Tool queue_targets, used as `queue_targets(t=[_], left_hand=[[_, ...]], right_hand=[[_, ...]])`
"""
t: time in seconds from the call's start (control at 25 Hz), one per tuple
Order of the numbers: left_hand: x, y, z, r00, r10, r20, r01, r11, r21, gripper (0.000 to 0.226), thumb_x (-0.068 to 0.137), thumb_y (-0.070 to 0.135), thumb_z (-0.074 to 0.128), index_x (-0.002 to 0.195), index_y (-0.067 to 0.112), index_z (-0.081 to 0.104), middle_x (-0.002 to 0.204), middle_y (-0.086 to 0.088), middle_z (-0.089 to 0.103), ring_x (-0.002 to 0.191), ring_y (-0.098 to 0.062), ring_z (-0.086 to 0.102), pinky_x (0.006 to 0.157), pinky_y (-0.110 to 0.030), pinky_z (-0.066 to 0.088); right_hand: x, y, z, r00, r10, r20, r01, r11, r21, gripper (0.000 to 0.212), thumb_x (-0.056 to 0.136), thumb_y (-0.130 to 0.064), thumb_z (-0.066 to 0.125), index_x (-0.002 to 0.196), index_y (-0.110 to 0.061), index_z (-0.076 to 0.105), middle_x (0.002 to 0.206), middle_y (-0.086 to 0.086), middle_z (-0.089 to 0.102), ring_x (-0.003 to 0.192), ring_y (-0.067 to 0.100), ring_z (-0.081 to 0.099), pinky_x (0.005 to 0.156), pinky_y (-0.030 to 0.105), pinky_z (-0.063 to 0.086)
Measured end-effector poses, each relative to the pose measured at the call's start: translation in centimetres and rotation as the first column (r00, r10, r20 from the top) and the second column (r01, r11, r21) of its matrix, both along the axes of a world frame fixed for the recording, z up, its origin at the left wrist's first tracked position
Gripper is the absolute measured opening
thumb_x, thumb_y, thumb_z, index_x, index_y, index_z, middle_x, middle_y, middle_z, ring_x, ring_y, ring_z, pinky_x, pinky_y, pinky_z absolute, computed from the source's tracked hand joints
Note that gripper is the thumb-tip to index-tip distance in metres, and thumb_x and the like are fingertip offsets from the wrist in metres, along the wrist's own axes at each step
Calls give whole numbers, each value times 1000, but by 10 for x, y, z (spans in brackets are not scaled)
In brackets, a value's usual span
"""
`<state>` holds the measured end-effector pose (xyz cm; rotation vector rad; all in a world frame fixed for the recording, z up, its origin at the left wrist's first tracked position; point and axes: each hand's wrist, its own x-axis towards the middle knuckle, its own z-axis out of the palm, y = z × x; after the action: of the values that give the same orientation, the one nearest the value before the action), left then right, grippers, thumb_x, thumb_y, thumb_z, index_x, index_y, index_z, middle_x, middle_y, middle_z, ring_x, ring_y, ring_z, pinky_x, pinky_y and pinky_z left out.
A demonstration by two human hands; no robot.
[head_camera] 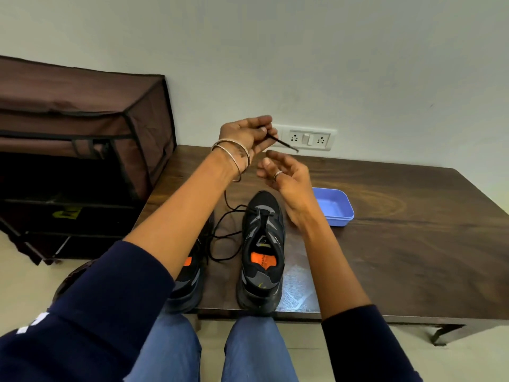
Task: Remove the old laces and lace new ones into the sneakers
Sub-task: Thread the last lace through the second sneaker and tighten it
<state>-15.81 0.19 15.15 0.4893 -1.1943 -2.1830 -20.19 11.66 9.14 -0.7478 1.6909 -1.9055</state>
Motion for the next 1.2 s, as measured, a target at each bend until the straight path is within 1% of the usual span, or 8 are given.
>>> queue_targets(t=[0.16, 0.44, 0.56, 0.64, 0.76, 0.96, 1.12, 1.2], left_hand=[[18, -7, -14, 984, 41, 174, -16, 989, -145, 23, 88, -16, 53, 107, -11, 62, 85, -12, 66, 78, -19, 67, 73, -29, 59], [26, -12, -62, 875, 118, 469, 53, 940, -336, 13, 86, -1, 65, 96, 6, 69, 102, -14, 69, 88, -22, 68, 78, -29, 58], [26, -5, -74, 624, 516, 586, 305, 530, -791, 29, 84, 24, 70, 112, 23, 68, 121, -5, 59, 111, -22, 55, 99, -30, 42], [25, 6, -77, 733, 481, 481, 350, 340, -873, 29, 84, 22, 70, 113, 19, 70, 124, -5, 56, 116, -20, 50, 102, -25, 35], [25, 17, -84, 848, 274, 454, 306, 445, -841, 13, 83, 17, 72, 95, 15, 76, 95, -1, 73, 92, -11, 64, 95, -29, 49], [26, 16, -113, 807, 265, 527, 291, 597, -747, 2, 80, 20, 75, 78, 21, 75, 70, 7, 71, 71, -12, 68, 78, -34, 58], [21, 19, -128, 723, 360, 589, 344, 551, -760, 8, 82, 15, 68, 84, 11, 75, 78, -1, 71, 82, -17, 66, 77, -25, 51], [18, 22, -134, 687, 381, 619, 379, 538, -753, 11, 81, 12, 67, 82, 5, 75, 83, -9, 72, 86, -20, 66, 78, -26, 49]], right_hand=[[-2, 4, 5, 985, -120, 127, 136, 983, -122, 13, 95, -11, 59, 102, -2, 66, 69, 5, 66, 50, 10, 53, 56, 27, 51], [-11, 18, -28, 964, -254, 81, 253, 967, 26, 8, 89, -1, 65, 84, -5, 70, 67, 3, 65, 58, 14, 57, 64, 31, 58], [-13, 15, -45, 929, -357, -100, 371, 908, 197, 17, 86, -11, 70, 71, -19, 71, 63, -5, 66, 58, 11, 56, 60, 30, 49], [-11, 11, -51, 929, -337, -150, 365, 899, 242, 14, 84, -18, 74, 71, -22, 72, 69, -4, 70, 64, 14, 63, 62, 32, 51], [-9, 7, -55, 938, -341, -65, 346, 903, 253, 9, 86, -17, 72, 77, -18, 74, 76, 3, 71, 67, 13, 61, 63, 29, 52], [-8, 10, -64, 938, -299, 174, 260, 942, 214, 9, 88, -14, 70, 85, -6, 71, 80, 9, 70, 65, 12, 62, 61, 24, 53], [-11, 12, -83, 980, -190, -56, 194, 862, 468, 12, 86, -23, 72, 86, -11, 71, 85, 7, 71, 82, 20, 65, 73, 36, 55], [-8, 15, -87, 997, 2, -74, 46, 768, 638, 27, 75, -31, 77, 93, -12, 68, 90, 9, 69, 78, 19, 60, 58, 31, 47]])
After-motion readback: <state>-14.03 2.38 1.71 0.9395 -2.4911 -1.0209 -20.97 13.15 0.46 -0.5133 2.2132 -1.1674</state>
